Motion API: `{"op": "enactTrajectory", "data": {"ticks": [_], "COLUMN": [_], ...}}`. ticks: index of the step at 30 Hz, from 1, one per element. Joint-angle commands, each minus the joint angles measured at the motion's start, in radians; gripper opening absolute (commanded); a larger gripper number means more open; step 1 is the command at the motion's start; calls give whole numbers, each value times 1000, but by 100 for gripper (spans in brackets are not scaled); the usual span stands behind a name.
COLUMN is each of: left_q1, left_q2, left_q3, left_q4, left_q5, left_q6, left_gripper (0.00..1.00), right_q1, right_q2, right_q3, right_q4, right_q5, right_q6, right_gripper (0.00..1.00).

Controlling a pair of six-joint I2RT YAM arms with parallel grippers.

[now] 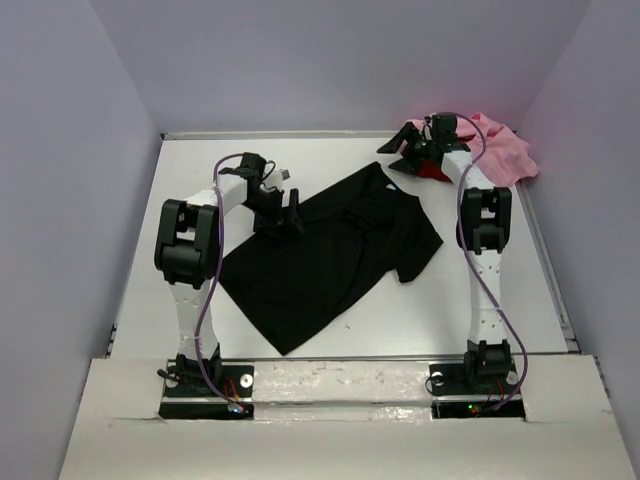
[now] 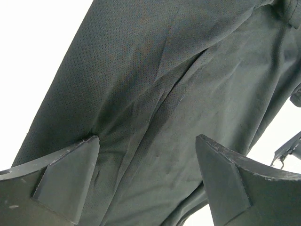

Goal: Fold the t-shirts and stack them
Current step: Fold the tshirt

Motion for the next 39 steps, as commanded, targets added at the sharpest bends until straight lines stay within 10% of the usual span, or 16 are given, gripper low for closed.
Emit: {"op": "enactTrajectory", "data": {"ticks": [1,17,27,39], "left_q1": [-5,-55,-77,-91], "left_q2": [-17,-291,-690,-903], "left_q3": [-15,67,-530,-732], "left_q4": [-77,-158,58,39], "left_q5": [-49,-34,-63,-205], "left_q6": [20,-108,-439,-732], "left_gripper": [99,99,99,99], "right_q1": [-5,-5,-14,-59], "right_q2": [-121,-478,-420,-350], "right_q3": [-45,-508,-496,-343], "right_q4": [13,-196,-260,-317], "right_q5": [-30,37,89,75], "right_q6": [-67,-346,-435,-466], "right_gripper": [77,75,75,75]}}
